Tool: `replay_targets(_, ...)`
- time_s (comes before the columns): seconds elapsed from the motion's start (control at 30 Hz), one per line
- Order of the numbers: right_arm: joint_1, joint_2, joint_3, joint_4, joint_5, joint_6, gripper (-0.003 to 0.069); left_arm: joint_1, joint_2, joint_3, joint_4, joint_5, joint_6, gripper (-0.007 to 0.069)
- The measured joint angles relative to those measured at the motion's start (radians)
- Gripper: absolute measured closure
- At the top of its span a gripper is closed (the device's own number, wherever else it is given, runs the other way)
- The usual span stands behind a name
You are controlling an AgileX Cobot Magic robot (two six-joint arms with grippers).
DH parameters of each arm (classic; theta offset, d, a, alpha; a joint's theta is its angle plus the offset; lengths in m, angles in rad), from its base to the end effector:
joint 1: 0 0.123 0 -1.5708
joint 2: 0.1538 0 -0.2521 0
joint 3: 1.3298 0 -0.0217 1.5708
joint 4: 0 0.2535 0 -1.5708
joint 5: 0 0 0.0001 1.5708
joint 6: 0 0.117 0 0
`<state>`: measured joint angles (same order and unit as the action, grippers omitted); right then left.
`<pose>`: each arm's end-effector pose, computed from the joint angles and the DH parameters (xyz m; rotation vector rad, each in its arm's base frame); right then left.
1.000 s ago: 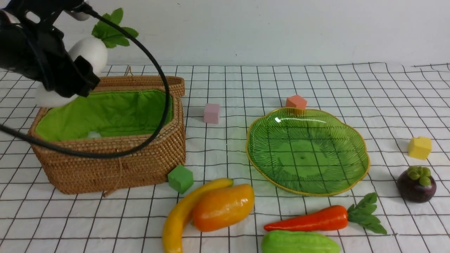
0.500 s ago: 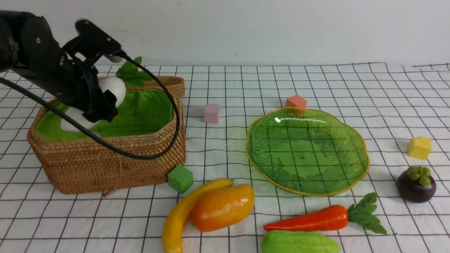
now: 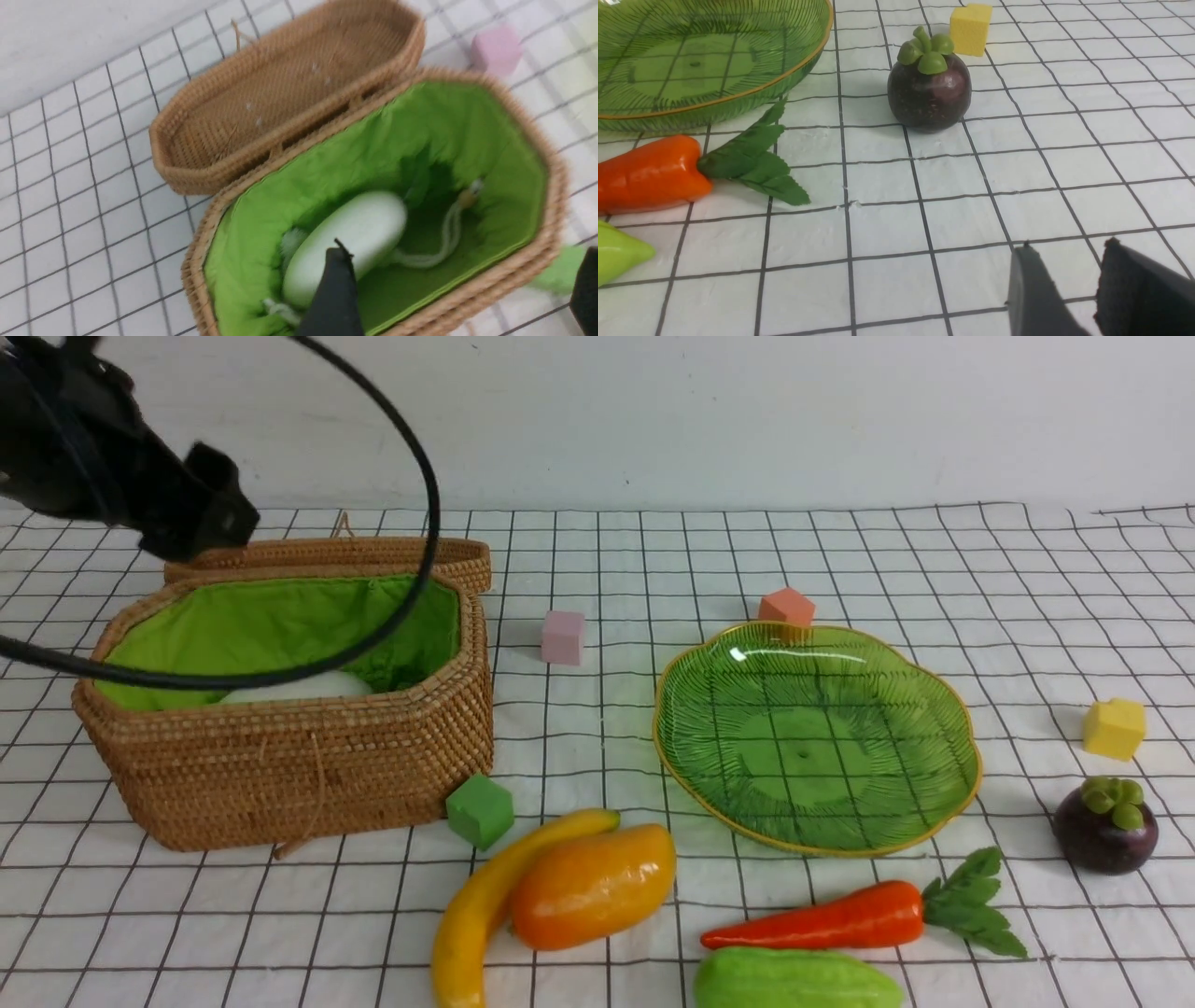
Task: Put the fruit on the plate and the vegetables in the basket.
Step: Use the left arm to grab a banana and put it into the right plate
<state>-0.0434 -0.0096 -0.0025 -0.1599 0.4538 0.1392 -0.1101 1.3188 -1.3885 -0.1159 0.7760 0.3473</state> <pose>0.1098 -0.0130 0.1659 0.0841 1.9188 -0.0994 0.3145 -0.0443 0.3675 0.4516 2.1370 -0.0012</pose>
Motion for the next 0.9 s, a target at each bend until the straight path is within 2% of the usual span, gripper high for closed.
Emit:
replay_targets(0.17, 0.000, 0.000, 0.000, 0.000, 0.000, 0.000, 0.0421, 0.000, -0.163, 0.000, -0.116, 0.057, -0.070, 0.0101)
replay_targets(0.27, 0.000, 0.000, 0.000, 0.000, 0.000, 0.000, 0.0421, 0.000, -0.244, 0.000, -0.140, 0.180, -0.083, 0.0141)
replay_targets(0.43, 0.000, 0.000, 0.000, 0.000, 0.000, 0.000, 0.0421, 0.000, -0.269, 0.001, -0.152, 0.320, -0.088, 0.0155)
replay_targets(0.6, 0.000, 0.000, 0.000, 0.000, 0.000, 0.000, 0.0421, -0.027, -0.266, 0.053, -0.196, 0.318, -0.092, 0.0155)
replay_targets(0.73, 0.000, 0.000, 0.000, 0.000, 0.000, 0.000, 0.0421, -0.130, -0.216, 0.149, -0.212, 0.290, -0.195, 0.0148)
replay_targets(0.9, 0.000, 0.000, 0.000, 0.000, 0.000, 0.000, 0.0421, -0.251, -0.012, 0.213, -0.149, 0.268, -0.423, 0.0116)
